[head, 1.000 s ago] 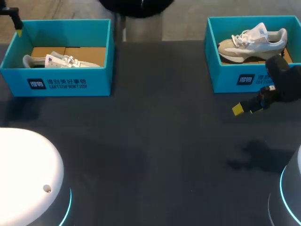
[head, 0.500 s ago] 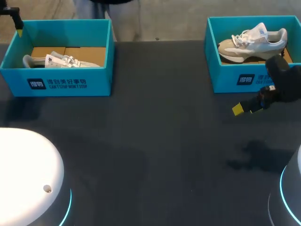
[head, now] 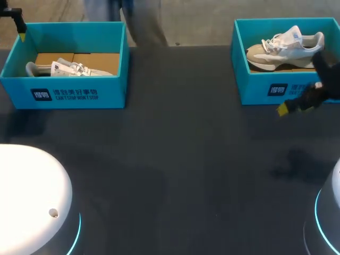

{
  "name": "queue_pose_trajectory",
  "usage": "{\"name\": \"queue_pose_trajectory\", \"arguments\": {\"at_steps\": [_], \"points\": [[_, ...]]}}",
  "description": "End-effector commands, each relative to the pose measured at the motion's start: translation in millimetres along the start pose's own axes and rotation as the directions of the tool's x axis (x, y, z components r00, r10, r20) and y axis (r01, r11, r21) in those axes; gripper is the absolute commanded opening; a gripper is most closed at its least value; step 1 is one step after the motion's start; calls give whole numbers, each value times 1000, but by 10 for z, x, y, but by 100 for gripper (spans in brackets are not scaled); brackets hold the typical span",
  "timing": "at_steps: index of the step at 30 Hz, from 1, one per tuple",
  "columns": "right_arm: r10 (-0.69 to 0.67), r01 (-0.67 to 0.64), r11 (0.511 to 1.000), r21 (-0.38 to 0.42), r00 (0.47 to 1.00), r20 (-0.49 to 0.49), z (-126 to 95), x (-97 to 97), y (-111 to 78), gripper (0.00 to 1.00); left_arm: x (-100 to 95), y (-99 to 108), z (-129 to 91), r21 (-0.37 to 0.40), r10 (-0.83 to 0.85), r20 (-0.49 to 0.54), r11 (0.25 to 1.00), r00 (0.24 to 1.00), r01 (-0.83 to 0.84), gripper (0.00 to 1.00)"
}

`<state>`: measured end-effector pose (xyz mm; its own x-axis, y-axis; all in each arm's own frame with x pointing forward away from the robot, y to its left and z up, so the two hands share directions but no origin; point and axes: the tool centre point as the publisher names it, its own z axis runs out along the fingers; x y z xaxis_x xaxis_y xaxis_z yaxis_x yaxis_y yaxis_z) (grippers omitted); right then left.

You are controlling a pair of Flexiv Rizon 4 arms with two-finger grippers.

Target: Take the shoe out of the shoebox, open the shoe tongue, remove and reinsert the insole, then place the shoe into the shoebox

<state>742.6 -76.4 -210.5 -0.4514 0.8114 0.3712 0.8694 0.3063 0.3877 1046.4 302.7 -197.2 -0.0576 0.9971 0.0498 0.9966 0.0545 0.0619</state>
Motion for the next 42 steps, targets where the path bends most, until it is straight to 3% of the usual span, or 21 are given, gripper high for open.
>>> {"name": "queue_pose_trajectory", "arguments": {"at_steps": [1, 8, 18, 32, 42], "points": [[32, -34, 997, 69, 999, 24, -24, -243, 404, 100, 1, -7, -3, -2, 1, -2, 1000, 1000, -1, 100], [68, -77, 995, 61, 990, 126, -129, -621, 774, 100, 1, -7, -3, -2, 1, -2, 1000, 1000, -1, 100], [84, -110, 990, 86, 961, 263, -102, -1063, 1343, 100, 1, -7, -3, -2, 1, -2, 1000, 1000, -1, 100], [113, -173, 972, 161, 940, 322, 9, -1962, 1993, 100, 1, -7, -3, -2, 1, -2, 1000, 1000, -1, 100], [113, -173, 972, 161, 940, 322, 9, -1962, 1993, 100, 1, -7, -3, -2, 1, -2, 1000, 1000, -1, 100]]}}
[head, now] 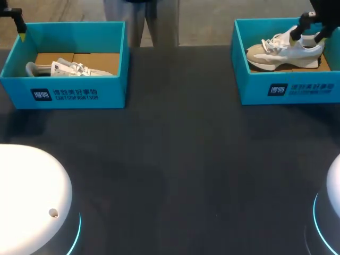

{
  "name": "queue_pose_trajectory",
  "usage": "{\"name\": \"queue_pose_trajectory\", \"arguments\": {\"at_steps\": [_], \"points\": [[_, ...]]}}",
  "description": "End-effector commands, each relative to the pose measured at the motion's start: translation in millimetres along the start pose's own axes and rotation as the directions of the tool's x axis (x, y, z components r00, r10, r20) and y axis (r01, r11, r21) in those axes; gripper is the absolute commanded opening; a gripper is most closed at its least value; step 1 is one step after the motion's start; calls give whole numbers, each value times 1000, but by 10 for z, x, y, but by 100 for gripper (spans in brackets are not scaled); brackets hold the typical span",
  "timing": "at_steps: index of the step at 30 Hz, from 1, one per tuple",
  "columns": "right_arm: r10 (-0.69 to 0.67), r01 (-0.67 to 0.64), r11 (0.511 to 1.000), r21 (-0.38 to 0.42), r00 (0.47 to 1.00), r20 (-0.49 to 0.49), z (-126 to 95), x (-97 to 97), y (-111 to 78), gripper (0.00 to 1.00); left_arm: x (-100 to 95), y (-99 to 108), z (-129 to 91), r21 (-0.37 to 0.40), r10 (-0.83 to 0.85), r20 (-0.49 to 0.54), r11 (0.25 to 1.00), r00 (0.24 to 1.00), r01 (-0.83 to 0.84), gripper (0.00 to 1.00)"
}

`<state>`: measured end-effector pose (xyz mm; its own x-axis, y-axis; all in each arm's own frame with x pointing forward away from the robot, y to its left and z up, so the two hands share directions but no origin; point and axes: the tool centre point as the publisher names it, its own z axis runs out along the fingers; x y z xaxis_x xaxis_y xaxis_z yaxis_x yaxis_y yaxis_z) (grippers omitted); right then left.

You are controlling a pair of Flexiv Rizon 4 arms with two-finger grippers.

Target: Take the shoe out of the shoebox, open the shoe tongue, remove and reinsert the insole, then place the shoe into the shoebox

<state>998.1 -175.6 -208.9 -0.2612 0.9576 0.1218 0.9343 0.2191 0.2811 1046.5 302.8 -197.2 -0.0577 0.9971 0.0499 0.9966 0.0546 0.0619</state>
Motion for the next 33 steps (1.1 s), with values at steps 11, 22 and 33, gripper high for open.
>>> {"name": "queue_pose_trajectory", "arguments": {"at_steps": [11, 22, 33], "points": [[0, 0, 994, 108, 1000, 1, -1, -1, 70, 100, 0, -8, -3, -2, 1, -2, 1000, 1000, -1, 100], [10, -15, 993, 115, 999, 44, 90, -238, 226, 100, 0, -8, -3, -2, 1, -2, 1000, 1000, -1, 100], [72, -95, 985, 144, 985, 157, 346, -781, 438, 100, 0, -8, -3, -2, 1, -2, 1000, 1000, -1, 100]]}}
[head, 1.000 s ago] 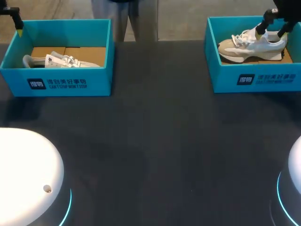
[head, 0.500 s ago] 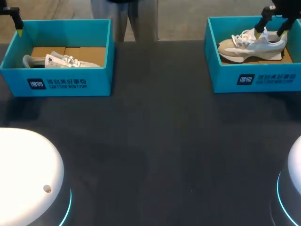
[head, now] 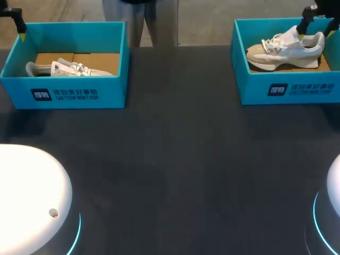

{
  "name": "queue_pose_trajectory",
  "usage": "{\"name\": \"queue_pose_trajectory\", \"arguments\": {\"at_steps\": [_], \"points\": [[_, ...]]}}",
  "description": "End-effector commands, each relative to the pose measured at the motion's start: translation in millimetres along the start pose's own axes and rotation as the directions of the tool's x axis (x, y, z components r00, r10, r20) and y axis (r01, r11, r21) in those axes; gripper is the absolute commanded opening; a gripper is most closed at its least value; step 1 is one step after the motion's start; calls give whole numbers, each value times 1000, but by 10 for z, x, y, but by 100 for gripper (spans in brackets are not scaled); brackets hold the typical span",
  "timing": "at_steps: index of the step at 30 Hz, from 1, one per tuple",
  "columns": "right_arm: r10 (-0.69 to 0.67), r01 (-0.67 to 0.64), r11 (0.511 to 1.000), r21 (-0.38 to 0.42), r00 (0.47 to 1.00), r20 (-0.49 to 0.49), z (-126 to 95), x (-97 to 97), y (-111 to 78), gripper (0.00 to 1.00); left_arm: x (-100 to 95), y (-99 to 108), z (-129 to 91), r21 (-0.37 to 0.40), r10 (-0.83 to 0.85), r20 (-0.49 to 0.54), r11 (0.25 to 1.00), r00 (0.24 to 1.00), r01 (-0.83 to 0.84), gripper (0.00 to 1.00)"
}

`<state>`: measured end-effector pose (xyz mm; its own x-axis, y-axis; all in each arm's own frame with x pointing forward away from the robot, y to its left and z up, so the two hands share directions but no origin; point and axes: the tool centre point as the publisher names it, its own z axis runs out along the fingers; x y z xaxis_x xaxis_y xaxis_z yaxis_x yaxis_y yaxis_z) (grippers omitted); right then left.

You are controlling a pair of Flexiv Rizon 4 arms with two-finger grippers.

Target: Take the shoe out of the shoebox, open the shoe tongue, remove and reinsert the insole, then place the shoe into the shoebox

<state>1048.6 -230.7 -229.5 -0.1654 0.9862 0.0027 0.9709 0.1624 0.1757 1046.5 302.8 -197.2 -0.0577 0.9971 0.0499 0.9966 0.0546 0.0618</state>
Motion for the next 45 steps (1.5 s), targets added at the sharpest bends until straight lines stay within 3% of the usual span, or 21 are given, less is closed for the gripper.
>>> {"name": "queue_pose_trajectory", "arguments": {"at_steps": [1, 18, 31, 32, 33, 34, 45], "points": [[21, -22, 998, 51, 1000, 22, 160, -119, 195, 100, 0, -8, -3, -2, 1, -2, 1000, 1000, -1, 100], [145, -149, 987, 53, 986, 81, 537, -627, 687, 100, 0, -8, -3, -2, 1, -2, 1000, 1000, -1, 100], [208, -212, 977, 35, 974, 92, 784, -967, 778, 100, 0, -8, -3, -2, 1, -2, 1000, 1000, -1, 100], [212, -216, 976, 39, 973, 93, 794, -975, 779, 97, 0, -8, -3, -2, 1, -2, 1000, 1000, -1, 100], [213, -218, 975, 40, 973, 93, 803, -980, 779, 70, 0, -8, -3, -2, 1, -2, 1000, 1000, -1, 100], [215, -219, 975, 43, 972, 92, 815, -987, 781, 66, 0, -8, -3, -2, 1, -2, 1000, 1000, -1, 100], [200, -208, 976, 68, 974, 108, 1029, -1132, 888, 69, 0, -8, -3, -2, 1, -2, 1000, 1000, -1, 100]]}}
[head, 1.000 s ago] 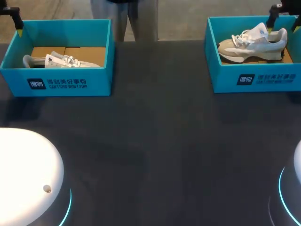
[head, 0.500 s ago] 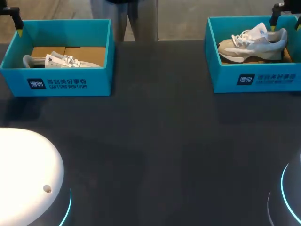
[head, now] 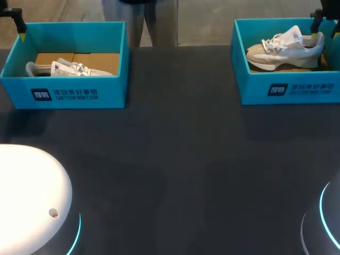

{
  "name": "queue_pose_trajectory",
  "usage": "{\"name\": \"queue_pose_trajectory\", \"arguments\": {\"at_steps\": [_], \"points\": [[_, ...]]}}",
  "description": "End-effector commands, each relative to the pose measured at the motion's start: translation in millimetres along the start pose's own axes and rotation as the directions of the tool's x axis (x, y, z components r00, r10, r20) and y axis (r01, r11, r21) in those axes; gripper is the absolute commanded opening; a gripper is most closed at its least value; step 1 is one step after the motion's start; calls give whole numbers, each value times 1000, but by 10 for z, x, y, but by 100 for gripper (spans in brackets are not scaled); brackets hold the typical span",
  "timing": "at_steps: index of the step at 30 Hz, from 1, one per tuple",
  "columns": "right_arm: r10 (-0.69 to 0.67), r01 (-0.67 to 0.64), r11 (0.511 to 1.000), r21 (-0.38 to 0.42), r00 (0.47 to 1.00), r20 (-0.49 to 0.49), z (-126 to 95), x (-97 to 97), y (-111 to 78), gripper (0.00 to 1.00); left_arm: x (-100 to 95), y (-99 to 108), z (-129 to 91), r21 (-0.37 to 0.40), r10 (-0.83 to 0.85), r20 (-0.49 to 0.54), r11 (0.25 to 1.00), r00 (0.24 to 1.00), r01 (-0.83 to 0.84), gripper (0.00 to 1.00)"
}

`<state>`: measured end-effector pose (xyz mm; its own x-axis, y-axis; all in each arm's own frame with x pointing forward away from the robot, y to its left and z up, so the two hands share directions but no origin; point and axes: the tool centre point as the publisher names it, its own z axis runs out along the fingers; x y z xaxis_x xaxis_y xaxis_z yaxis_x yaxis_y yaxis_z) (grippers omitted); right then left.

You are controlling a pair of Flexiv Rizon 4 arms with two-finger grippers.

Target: Take the shoe out of the shoebox, open the shoe tongue, remove and reinsert the insole, then place the shoe into the shoebox

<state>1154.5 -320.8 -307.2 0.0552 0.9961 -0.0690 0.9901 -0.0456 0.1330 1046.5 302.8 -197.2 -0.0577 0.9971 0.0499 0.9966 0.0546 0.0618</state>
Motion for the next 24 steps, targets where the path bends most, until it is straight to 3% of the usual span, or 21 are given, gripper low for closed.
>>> {"name": "queue_pose_trajectory", "arguments": {"at_steps": [1, 6, 13, 24], "points": [[-4, 4, 1000, 28, 1000, -1, 120, -34, 171, 70, 0, -8, -3, -2, 1, -2, 1000, 1000, -1, 100], [-1, 1, 1000, 31, 1000, 3, 169, -66, 231, 62, 0, -8, -3, -2, 1, -2, 1000, 1000, -1, 100], [-3, 3, 999, 36, 1000, 0, 295, -59, 267, 65, 0, -8, -3, -2, 1, -2, 1000, 1000, -1, 100], [8, -7, 998, 61, 1000, -4, 536, -111, 225, 56, 0, -8, -3, -2, 1, -2, 1000, 1000, -1, 100]]}}
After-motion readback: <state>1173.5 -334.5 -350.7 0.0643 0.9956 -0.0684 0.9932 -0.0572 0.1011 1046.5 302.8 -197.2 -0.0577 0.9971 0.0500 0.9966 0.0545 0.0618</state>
